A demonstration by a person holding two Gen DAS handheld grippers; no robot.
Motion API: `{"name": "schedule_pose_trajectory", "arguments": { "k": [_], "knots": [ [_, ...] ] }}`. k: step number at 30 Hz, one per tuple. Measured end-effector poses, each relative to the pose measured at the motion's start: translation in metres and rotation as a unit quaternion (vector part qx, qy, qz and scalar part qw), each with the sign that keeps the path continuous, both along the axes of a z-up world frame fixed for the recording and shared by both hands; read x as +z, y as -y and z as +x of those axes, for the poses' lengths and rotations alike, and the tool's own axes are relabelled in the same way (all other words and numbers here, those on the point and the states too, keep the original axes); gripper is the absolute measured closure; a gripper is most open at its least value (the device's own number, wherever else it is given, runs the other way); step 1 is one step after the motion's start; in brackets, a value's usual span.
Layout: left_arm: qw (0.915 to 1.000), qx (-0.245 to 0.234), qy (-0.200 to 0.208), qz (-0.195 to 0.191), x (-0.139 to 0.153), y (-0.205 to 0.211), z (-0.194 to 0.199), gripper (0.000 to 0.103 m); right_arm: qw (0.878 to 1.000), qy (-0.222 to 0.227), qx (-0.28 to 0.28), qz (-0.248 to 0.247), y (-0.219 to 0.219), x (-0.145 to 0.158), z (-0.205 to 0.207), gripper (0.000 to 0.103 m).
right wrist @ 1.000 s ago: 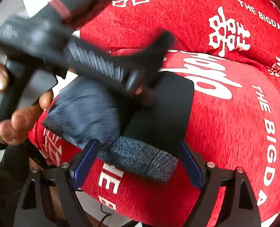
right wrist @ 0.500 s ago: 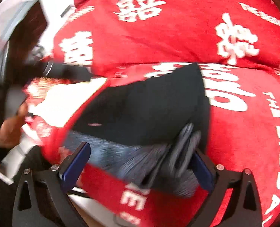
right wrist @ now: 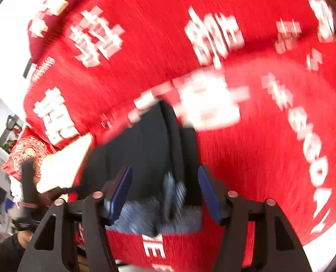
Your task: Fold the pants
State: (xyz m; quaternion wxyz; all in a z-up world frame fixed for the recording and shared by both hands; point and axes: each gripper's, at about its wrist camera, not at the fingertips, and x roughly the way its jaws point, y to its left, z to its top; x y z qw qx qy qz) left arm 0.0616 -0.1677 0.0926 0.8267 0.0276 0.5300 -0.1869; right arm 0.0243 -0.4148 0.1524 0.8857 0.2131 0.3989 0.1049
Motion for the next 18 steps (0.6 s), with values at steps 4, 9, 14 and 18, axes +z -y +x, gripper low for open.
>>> {"name": "schedule_pose_trajectory", "arguments": {
  "k": [4,9,14,18],
  "knots": [
    [1.0000,0.002,0.004,0.006,-0.001,0.002,-0.002,0.000,0.996,0.048,0.067,-0.040,-0.030,0.034,0.021,0.021],
    [1.0000,0.006,0.002,0.007,0.000,0.000,-0.002,0.000,0.985,0.014,0.142,-0.101,-0.079,0.024,0.075,0.021],
    [0.9999,0.013,0.004,0.009,-0.001,0.003,-0.001,0.000,0.974,-0.063,0.146,-0.164,-0.102,-0.020,0.128,0.021],
    [0.9998,0.017,0.000,0.003,-0.001,0.003,0.000,0.000,0.961,-0.134,0.141,-0.196,-0.100,-0.067,0.147,0.001]
  ]
}}
